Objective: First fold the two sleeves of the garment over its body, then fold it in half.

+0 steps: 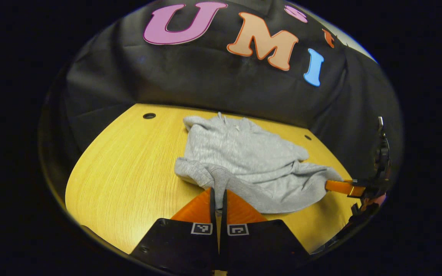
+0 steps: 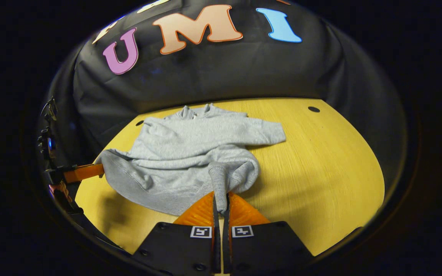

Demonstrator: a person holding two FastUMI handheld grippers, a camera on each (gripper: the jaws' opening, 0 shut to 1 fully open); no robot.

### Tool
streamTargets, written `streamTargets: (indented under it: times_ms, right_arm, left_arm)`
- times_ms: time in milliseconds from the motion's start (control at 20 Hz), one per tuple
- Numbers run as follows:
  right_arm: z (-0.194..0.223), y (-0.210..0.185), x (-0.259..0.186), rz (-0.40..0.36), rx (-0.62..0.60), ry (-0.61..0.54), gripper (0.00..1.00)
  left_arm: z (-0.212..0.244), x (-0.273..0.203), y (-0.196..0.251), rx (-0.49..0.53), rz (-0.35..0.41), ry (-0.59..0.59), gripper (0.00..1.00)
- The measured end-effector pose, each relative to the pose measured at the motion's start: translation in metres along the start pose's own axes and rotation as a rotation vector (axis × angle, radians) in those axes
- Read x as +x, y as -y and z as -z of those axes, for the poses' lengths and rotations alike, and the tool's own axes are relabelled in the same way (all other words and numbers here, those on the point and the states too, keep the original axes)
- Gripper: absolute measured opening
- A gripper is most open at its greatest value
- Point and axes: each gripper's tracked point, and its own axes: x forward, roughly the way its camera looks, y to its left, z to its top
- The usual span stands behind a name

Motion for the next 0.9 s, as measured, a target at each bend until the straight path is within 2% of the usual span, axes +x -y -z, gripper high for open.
streamTargets:
  times_ms: [200, 350, 550, 850, 900]
  right_arm:
    - [-0.043, 0.002, 0.022, 0.005, 0.028, 0.067, 0.05]
    - [-0.069, 0.001, 0.052, 0.007, 0.049, 0.073, 0.05]
    - [-0.092, -0.002, 0.089, 0.005, 0.011, 0.060, 0.05]
    - [-0.088, 0.005, 0.145, 0.012, 0.033, -0.039, 0.05]
    - [-0.084, 0.006, 0.153, 0.008, 0.053, -0.065, 0.05]
  left_arm:
    - [-0.036, 0.035, 0.002, -0.028, -0.006, 0.064, 0.00]
    - [-0.048, 0.063, 0.000, -0.033, -0.035, 0.062, 0.00]
    - [-0.066, 0.097, -0.002, -0.064, -0.063, 0.056, 0.00]
    - [-0.061, 0.153, -0.017, -0.032, -0.133, -0.023, 0.00]
    - [-0.057, 0.162, -0.020, -0.031, -0.145, -0.041, 0.02]
